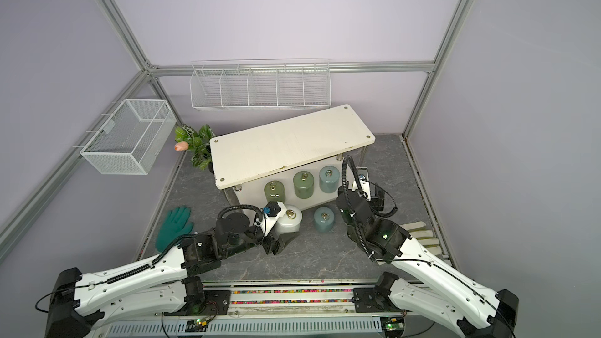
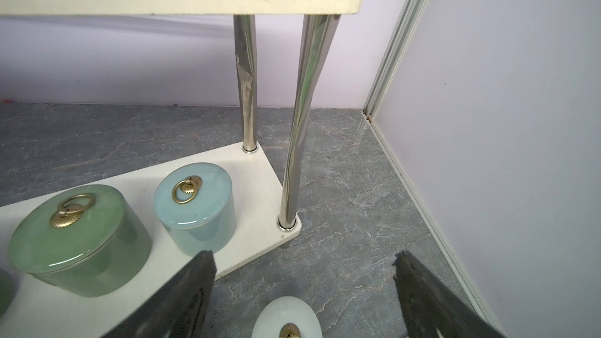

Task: Remove the tea canisters from the shelf
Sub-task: Place the tea canister at the center of the board.

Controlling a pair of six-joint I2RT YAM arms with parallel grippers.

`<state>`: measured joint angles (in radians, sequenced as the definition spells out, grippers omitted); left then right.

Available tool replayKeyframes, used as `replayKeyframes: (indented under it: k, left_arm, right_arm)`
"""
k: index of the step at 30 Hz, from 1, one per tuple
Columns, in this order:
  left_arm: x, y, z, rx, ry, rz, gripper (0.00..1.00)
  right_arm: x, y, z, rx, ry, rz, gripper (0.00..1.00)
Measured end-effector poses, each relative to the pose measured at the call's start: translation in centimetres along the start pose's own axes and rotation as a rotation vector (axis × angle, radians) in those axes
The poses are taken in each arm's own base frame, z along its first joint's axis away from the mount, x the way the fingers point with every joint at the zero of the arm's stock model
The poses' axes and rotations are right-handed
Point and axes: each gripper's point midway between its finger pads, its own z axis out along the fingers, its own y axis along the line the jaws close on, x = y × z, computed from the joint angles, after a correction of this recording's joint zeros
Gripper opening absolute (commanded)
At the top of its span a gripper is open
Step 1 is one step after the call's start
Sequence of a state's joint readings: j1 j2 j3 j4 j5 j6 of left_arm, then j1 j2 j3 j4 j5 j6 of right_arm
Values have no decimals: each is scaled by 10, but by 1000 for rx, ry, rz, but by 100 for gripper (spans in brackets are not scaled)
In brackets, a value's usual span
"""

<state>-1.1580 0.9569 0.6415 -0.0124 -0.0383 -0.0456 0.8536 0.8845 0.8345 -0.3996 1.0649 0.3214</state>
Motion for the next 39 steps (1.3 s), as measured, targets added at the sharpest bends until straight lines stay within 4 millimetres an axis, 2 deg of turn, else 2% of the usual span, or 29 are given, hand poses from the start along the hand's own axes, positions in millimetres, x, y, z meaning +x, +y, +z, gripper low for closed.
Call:
replayKeyframes:
  k: [4,15,22,26,32,39]
  left_arm:
    - [11,-4,3,9,-13,-4,70]
    - [59,-2,7,11,28,-39,70]
    - [62,-2,10,11,20,-44,71]
    - [70,-2,21,11,40,-43,71]
    - [97,-4,39,18,116,-61,71]
    - [100,-2,43,7,109,-99,71]
  right_arm:
    - [-4,3,1,9,3,-11,89]
    - [-15,9,-4,10,-6,-39,89]
    - [-14,24,-3,9,-2,-85,89]
    - [-10,33,-1,6,8,-114,89]
    - [-9,34,-1,8,7,-118,89]
    - [-10,32,-1,19,2,-116,89]
